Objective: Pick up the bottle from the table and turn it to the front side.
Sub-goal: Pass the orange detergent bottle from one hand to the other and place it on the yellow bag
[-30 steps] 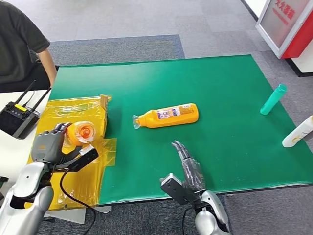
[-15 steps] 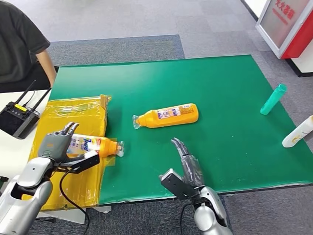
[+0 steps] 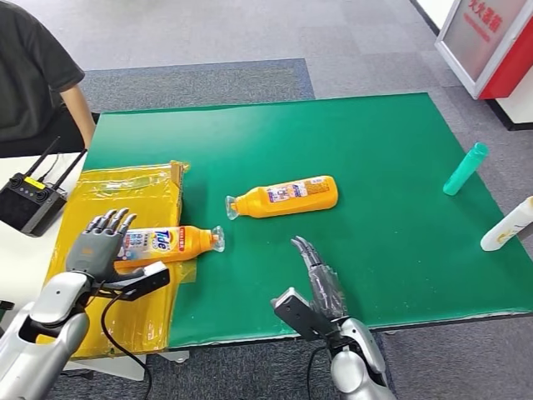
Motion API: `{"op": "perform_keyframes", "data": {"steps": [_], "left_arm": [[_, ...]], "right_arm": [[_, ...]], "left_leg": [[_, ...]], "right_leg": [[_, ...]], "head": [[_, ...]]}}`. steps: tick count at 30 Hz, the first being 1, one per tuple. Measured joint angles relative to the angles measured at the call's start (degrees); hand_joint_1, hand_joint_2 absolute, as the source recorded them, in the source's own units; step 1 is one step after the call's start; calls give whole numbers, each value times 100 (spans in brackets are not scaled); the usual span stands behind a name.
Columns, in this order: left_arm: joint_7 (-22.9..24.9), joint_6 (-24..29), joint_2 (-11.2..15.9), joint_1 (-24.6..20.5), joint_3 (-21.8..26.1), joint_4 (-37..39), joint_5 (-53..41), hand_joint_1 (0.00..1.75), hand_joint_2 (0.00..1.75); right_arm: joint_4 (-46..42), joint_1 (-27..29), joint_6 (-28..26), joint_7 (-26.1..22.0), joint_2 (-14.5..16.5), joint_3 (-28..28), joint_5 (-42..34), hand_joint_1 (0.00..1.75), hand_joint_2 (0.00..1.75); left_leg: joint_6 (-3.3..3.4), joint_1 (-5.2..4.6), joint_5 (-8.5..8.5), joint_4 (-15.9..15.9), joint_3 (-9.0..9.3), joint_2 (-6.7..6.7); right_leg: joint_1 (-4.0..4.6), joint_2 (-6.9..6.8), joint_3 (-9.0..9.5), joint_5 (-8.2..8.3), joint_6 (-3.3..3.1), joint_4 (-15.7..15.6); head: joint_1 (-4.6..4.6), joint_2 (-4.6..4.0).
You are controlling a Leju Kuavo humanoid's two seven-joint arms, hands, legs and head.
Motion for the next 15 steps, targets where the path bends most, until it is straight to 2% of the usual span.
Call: {"op": "perform_keyframes", "data": {"steps": [3, 5, 12, 15], "left_arm": [[-169, 500, -93, 93, 75, -98, 160, 0, 175], [-491, 765, -213, 208, 146, -271, 493, 0, 175], [-2207, 1298, -769, 888, 452, -944, 2144, 0, 175], [-2956, 1365, -1042, 1207, 615, -1050, 2843, 0, 175]], "right_arm": [[5, 15, 1, -10, 0, -9, 2, 0, 175], [4, 27, 2, -31, 0, -15, -2, 0, 175], [-13, 69, 27, -318, -1, -22, -267, 0, 175], [-73, 142, 17, -460, -3, -20, -470, 0, 175]], "left_leg": [[0, 0, 0, 0, -1, 0], [2, -1, -2, 0, -1, 0], [3, -4, -8, 0, -2, 0], [3, -3, -9, 0, -2, 0]], "right_leg": [[-1, 0, 0, 0, 0, 0], [-3, 0, 1, 0, 1, 0], [-6, 0, -1, -4, 3, -2], [-5, 0, -2, -5, 2, -2]], "head": [[1, 0], [1, 0], [1, 0], [1, 0]]}}
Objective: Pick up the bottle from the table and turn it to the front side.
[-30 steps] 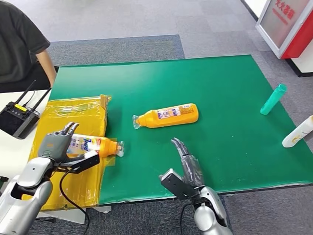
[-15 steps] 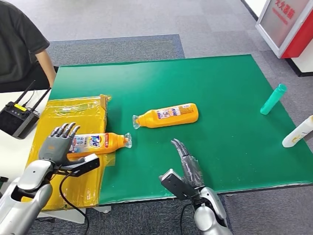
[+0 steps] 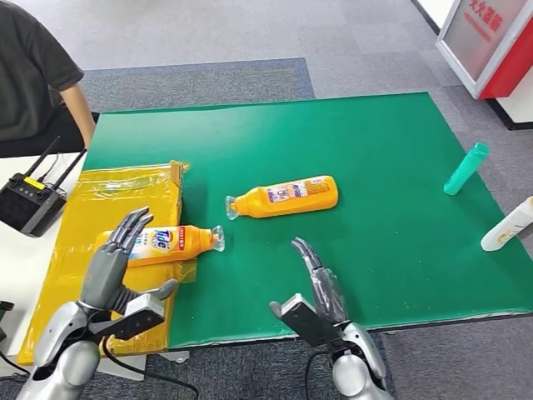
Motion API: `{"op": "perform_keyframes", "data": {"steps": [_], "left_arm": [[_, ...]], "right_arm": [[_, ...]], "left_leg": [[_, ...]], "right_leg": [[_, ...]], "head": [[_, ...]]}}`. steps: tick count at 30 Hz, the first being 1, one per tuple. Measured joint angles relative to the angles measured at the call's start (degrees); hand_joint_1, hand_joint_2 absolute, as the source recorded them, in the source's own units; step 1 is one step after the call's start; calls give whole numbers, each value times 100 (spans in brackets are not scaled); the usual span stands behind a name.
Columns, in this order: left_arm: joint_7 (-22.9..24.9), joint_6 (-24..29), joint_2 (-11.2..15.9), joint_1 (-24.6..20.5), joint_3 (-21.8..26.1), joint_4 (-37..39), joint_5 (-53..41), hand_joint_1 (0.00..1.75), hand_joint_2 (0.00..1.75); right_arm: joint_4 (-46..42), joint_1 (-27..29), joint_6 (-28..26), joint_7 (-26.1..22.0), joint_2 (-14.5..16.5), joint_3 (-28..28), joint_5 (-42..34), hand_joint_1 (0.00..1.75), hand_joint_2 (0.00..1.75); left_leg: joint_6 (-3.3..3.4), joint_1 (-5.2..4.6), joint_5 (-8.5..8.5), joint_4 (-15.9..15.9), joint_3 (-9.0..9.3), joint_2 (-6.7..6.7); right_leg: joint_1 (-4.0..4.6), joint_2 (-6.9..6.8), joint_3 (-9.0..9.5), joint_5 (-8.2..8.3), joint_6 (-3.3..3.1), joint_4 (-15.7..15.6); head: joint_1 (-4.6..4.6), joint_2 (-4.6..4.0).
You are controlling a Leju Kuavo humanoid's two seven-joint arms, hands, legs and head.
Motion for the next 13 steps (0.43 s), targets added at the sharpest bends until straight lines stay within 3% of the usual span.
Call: {"op": "perform_keyframes", "data": {"steps": [9, 13], "left_arm": [[-1668, -768, -854, 746, 340, -11, 2461, 0, 175], [-1954, -1118, -1114, 904, 540, -6, 3131, 0, 175]], "right_arm": [[-359, 418, -455, -422, -119, 113, -438, 0, 175], [-556, 628, -676, -552, -214, 181, -556, 0, 175]], "left_leg": [[8, 0, -6, 0, 0, 0], [11, 0, -9, 0, 0, 0]], "right_leg": [[-1, -1, 2, -6, 2, -1], [-2, -2, 3, -7, 4, -1]], "head": [[1, 0], [0, 0]]}}
